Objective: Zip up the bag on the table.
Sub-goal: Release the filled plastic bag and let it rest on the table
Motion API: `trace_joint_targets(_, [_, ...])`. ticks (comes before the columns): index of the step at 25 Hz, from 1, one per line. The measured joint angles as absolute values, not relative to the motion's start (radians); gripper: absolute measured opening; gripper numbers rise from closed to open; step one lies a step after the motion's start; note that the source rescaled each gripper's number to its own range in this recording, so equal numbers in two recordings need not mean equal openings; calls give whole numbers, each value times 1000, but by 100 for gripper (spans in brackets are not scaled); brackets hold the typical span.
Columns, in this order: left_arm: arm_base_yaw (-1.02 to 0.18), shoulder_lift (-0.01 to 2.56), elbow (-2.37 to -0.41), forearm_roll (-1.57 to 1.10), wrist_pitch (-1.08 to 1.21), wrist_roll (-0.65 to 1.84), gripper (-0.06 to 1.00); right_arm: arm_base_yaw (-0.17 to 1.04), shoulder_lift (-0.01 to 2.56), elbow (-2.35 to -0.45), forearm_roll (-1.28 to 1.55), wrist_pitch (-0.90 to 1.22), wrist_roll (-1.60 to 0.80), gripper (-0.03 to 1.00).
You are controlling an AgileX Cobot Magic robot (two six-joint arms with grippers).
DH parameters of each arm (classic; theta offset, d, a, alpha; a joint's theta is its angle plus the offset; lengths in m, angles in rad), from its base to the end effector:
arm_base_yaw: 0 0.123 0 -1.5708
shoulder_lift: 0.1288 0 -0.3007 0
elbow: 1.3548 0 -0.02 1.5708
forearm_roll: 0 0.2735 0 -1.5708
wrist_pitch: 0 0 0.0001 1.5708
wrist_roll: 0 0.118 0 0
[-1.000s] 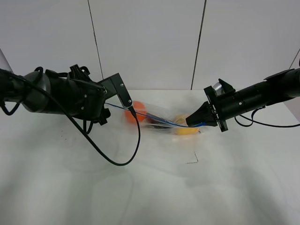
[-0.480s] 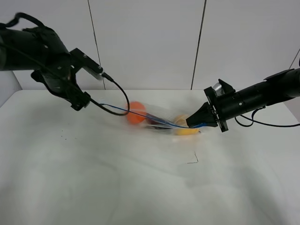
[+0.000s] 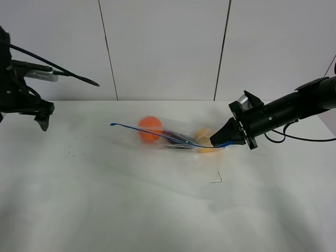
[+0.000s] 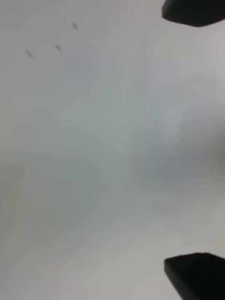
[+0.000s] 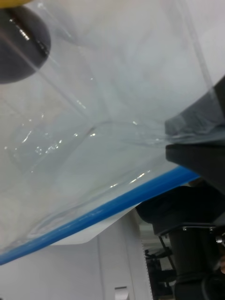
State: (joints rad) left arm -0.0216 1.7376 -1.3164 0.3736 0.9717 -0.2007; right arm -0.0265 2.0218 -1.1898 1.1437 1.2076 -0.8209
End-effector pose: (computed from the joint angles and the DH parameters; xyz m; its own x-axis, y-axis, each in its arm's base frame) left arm 0.3862 0.0272 0.2323 -0.9565 0.0367 -0.2895 -0.0520 0.9547 0.2930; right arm 0.3817 0.0903 0.1419 -0.9897 -0.0565 -0.1316 -0.1416 0.5229 0.8406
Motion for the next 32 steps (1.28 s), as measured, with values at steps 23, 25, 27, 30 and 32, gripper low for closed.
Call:
trace_joint_targets(23, [111, 1564, -1213, 226, 922, -60, 100, -27, 2022, -1190, 1140, 1208, -821, 0])
trace_joint_targets(25, [108, 1512, -1169, 226, 898, -46, 100, -27, 2022, -1190, 1140, 1208, -821, 0])
trace_joint_targets(27, [101, 1455, -1119, 225, 884, -26, 100, -27, 2022, -1190, 1140, 1208, -821, 0])
trace_joint_targets(30, [98, 1370, -1052, 225, 861, 16, 100, -27, 2022, -1190, 1140, 1208, -822, 0])
trace_joint_targets(32, [98, 1304, -1009, 225, 835, 40, 100, -27, 2022, -1190, 1140, 1208, -822, 0])
